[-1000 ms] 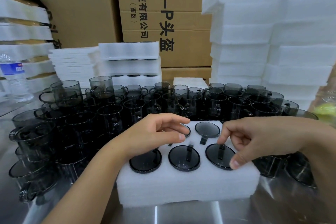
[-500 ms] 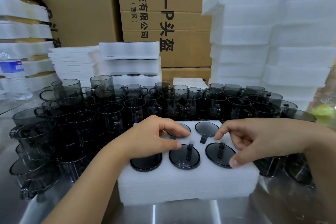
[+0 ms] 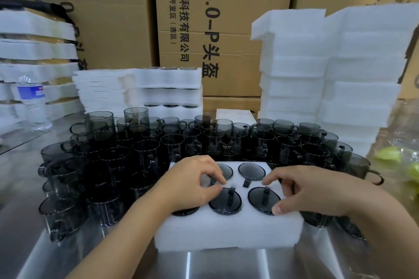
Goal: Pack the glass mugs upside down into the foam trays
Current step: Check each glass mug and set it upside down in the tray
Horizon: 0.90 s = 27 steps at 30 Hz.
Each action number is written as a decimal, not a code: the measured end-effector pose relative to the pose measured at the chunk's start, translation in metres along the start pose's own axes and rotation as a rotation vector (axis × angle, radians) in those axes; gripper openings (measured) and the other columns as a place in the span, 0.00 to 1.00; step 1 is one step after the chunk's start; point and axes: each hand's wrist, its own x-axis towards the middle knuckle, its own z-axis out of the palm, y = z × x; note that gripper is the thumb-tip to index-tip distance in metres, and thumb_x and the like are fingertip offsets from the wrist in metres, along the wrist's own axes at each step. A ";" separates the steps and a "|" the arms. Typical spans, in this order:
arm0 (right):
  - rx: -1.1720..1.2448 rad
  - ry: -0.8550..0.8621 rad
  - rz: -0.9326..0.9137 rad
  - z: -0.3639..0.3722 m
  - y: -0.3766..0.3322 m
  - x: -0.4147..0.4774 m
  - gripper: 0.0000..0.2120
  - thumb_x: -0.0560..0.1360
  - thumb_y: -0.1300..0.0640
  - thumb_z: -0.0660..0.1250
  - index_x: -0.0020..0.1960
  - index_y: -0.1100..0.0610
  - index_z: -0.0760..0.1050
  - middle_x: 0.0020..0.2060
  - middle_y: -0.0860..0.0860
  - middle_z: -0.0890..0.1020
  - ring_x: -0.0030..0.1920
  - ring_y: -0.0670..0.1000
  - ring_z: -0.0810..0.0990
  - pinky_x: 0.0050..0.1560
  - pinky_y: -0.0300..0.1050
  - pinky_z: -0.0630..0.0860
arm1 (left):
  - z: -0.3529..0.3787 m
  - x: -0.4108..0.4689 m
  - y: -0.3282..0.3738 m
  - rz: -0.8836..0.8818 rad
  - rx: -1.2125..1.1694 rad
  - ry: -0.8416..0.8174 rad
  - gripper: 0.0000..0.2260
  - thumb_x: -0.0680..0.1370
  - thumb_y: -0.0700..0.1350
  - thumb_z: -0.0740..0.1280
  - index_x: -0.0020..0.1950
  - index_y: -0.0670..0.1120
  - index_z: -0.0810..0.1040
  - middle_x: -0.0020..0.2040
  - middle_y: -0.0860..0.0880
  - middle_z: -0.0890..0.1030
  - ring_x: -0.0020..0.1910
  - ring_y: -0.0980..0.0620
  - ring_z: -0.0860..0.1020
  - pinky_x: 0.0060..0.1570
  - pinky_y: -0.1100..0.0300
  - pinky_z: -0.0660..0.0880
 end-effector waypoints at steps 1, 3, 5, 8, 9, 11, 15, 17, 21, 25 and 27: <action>-0.031 0.003 -0.017 0.000 -0.003 -0.003 0.17 0.69 0.40 0.70 0.56 0.32 0.71 0.43 0.40 0.74 0.41 0.38 0.74 0.46 0.35 0.71 | 0.000 -0.001 0.002 -0.006 0.032 0.031 0.05 0.74 0.46 0.70 0.44 0.55 0.84 0.46 0.60 0.79 0.44 0.67 0.74 0.42 0.72 0.65; -0.073 0.018 -0.068 0.004 -0.009 -0.008 0.12 0.73 0.44 0.69 0.54 0.33 0.73 0.48 0.38 0.71 0.45 0.37 0.72 0.48 0.33 0.68 | -0.004 -0.006 0.006 -0.041 0.064 0.114 0.05 0.74 0.46 0.69 0.44 0.54 0.85 0.43 0.59 0.79 0.43 0.63 0.75 0.43 0.65 0.69; -0.109 0.078 -0.135 0.010 -0.013 -0.014 0.08 0.75 0.48 0.67 0.52 0.35 0.76 0.49 0.37 0.71 0.43 0.33 0.70 0.44 0.30 0.66 | -0.010 -0.019 0.008 -0.087 0.028 0.192 0.05 0.74 0.45 0.70 0.42 0.53 0.85 0.40 0.58 0.79 0.42 0.60 0.76 0.44 0.60 0.73; -0.243 0.208 -0.207 0.025 -0.013 -0.023 0.08 0.78 0.49 0.62 0.53 0.41 0.78 0.47 0.34 0.71 0.43 0.25 0.65 0.42 0.28 0.65 | -0.021 -0.051 0.010 -0.075 0.071 0.221 0.07 0.71 0.56 0.68 0.37 0.55 0.81 0.35 0.60 0.78 0.41 0.60 0.75 0.42 0.63 0.71; -0.265 0.240 -0.216 0.028 -0.012 -0.027 0.08 0.78 0.47 0.60 0.53 0.42 0.77 0.46 0.34 0.71 0.43 0.24 0.65 0.42 0.27 0.65 | -0.025 -0.062 0.008 -0.064 0.116 0.166 0.11 0.68 0.61 0.65 0.38 0.55 0.81 0.38 0.63 0.77 0.42 0.61 0.74 0.41 0.67 0.69; -0.279 0.269 -0.231 0.034 -0.011 -0.034 0.12 0.76 0.41 0.60 0.57 0.41 0.74 0.47 0.32 0.70 0.43 0.26 0.67 0.43 0.27 0.65 | -0.031 -0.083 0.009 -0.050 0.292 0.002 0.18 0.63 0.66 0.64 0.48 0.59 0.80 0.42 0.68 0.76 0.44 0.64 0.71 0.41 0.71 0.67; -0.518 0.271 -0.265 0.046 -0.016 -0.039 0.20 0.74 0.40 0.60 0.63 0.45 0.66 0.58 0.40 0.68 0.57 0.44 0.64 0.54 0.37 0.64 | -0.036 -0.096 0.022 0.113 0.709 -0.057 0.24 0.58 0.64 0.74 0.50 0.58 0.79 0.41 0.63 0.78 0.38 0.61 0.74 0.35 0.70 0.69; -0.611 0.286 -0.241 0.050 -0.025 -0.041 0.17 0.76 0.42 0.58 0.62 0.48 0.65 0.59 0.44 0.67 0.58 0.48 0.63 0.52 0.41 0.62 | -0.038 -0.094 0.033 0.129 0.722 -0.121 0.21 0.66 0.61 0.72 0.55 0.55 0.76 0.49 0.60 0.78 0.46 0.58 0.76 0.42 0.67 0.69; -0.760 0.340 -0.290 0.031 -0.035 -0.060 0.20 0.64 0.37 0.70 0.47 0.49 0.75 0.44 0.44 0.75 0.45 0.48 0.73 0.41 0.40 0.67 | -0.058 -0.098 0.051 0.203 0.815 -0.241 0.18 0.61 0.63 0.70 0.45 0.55 0.78 0.40 0.59 0.79 0.37 0.60 0.78 0.32 0.67 0.73; -0.678 0.520 -0.370 -0.003 -0.039 -0.070 0.13 0.65 0.40 0.66 0.42 0.48 0.74 0.37 0.42 0.74 0.37 0.48 0.72 0.35 0.39 0.67 | -0.103 -0.086 0.077 0.132 0.816 -0.232 0.20 0.74 0.62 0.65 0.58 0.61 0.59 0.57 0.60 0.74 0.50 0.57 0.76 0.44 0.60 0.69; -0.598 0.636 -0.407 -0.027 -0.047 -0.061 0.12 0.65 0.46 0.71 0.45 0.50 0.76 0.39 0.44 0.76 0.38 0.50 0.73 0.35 0.42 0.70 | -0.135 -0.066 0.082 0.026 0.851 -0.134 0.22 0.74 0.62 0.64 0.58 0.65 0.53 0.52 0.64 0.73 0.39 0.62 0.71 0.36 0.66 0.64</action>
